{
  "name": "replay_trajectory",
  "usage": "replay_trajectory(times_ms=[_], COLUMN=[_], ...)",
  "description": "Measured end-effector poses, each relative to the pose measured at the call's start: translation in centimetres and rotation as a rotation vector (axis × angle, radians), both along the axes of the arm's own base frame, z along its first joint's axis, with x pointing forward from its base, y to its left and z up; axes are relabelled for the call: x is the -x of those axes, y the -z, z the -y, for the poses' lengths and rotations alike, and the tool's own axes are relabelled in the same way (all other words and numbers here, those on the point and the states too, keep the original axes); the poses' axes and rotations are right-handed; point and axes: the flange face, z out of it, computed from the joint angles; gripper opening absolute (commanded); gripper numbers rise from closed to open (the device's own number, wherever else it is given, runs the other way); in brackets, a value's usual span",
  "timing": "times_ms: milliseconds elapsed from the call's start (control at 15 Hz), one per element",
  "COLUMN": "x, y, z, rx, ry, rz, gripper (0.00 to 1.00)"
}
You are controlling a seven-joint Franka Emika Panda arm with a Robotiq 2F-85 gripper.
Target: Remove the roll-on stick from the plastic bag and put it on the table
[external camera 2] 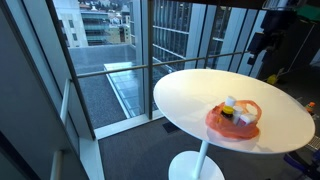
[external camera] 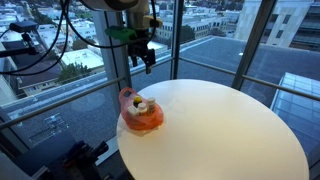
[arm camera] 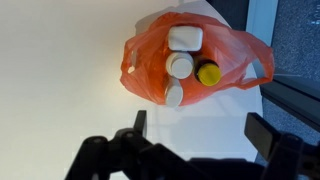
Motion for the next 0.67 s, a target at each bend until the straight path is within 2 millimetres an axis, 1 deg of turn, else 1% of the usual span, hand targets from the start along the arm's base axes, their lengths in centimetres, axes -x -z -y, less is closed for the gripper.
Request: replay_trajectory(times_ms=[333, 667], x=[-0.8, -1.7], y=[4.3, 7.5], z=[0.1, 0.3], rx=[-0.001, -0.002], ry=[0.034, 0.047], rz=[-0.008, 0.035], gripper=[1.0, 1.0])
